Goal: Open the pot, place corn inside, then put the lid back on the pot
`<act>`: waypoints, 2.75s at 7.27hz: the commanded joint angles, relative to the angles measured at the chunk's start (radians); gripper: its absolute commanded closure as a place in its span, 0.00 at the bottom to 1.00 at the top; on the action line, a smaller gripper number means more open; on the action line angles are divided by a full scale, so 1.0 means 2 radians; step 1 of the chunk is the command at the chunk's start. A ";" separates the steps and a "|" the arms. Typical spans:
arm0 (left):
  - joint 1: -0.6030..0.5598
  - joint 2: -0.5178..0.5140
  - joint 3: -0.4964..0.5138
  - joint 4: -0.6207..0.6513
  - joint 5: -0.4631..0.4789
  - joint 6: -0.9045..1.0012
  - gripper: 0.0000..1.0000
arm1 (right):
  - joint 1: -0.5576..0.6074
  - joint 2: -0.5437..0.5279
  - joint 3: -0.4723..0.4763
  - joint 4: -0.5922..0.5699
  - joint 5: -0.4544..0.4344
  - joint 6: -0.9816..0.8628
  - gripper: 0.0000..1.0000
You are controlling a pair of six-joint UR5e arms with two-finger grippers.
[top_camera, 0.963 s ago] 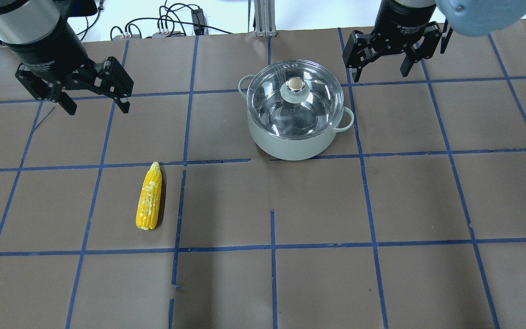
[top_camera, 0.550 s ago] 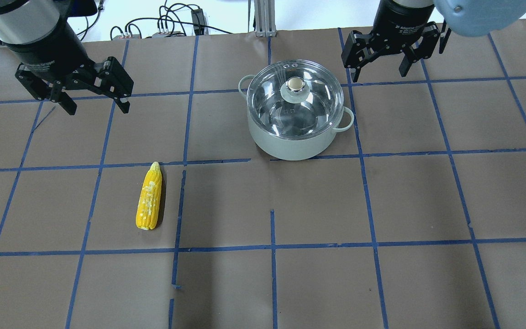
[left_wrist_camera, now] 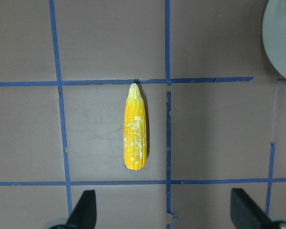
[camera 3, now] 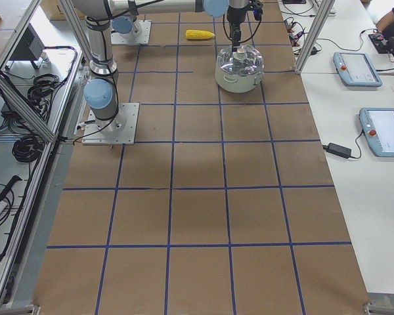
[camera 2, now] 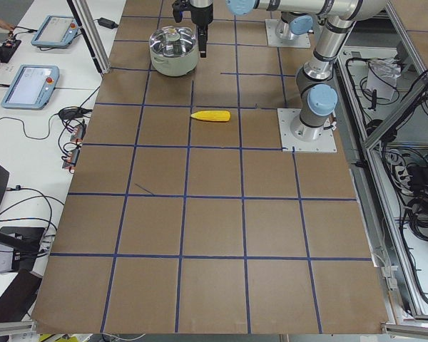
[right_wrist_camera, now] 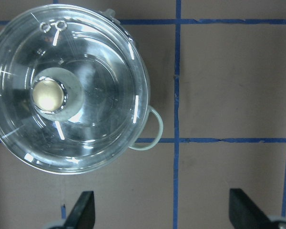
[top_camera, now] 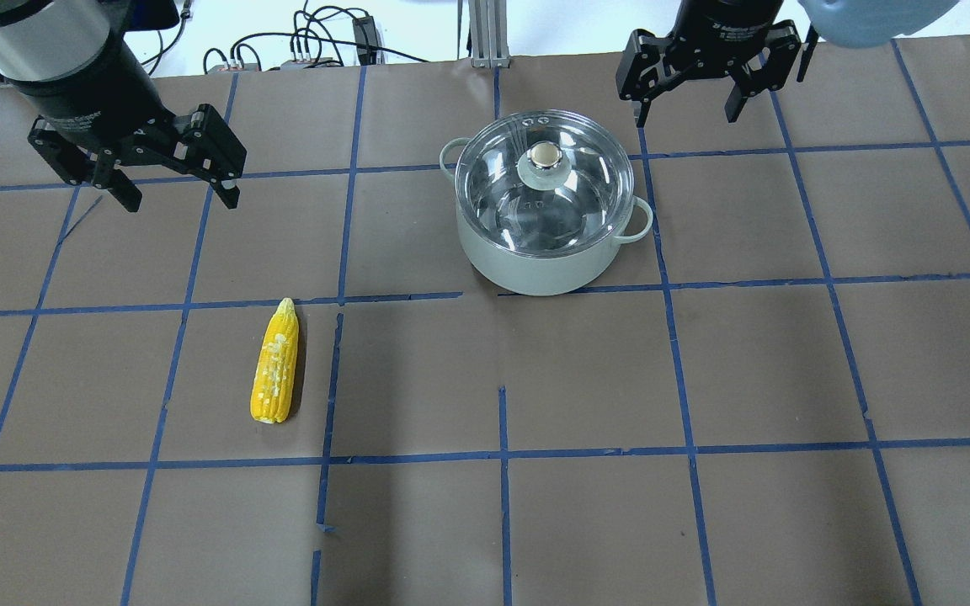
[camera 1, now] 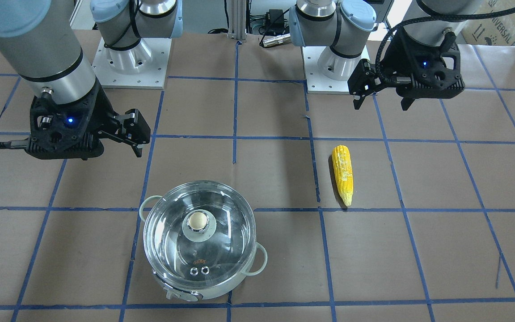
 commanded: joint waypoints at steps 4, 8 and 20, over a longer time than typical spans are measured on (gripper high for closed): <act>0.000 0.000 0.000 0.000 0.000 -0.001 0.00 | 0.079 0.146 -0.120 -0.005 -0.010 0.130 0.00; 0.000 0.000 0.000 0.000 0.000 -0.001 0.00 | 0.083 0.150 -0.085 -0.032 -0.006 0.151 0.01; 0.000 -0.001 -0.001 0.000 0.000 -0.001 0.00 | 0.080 0.156 -0.054 -0.074 -0.006 0.143 0.11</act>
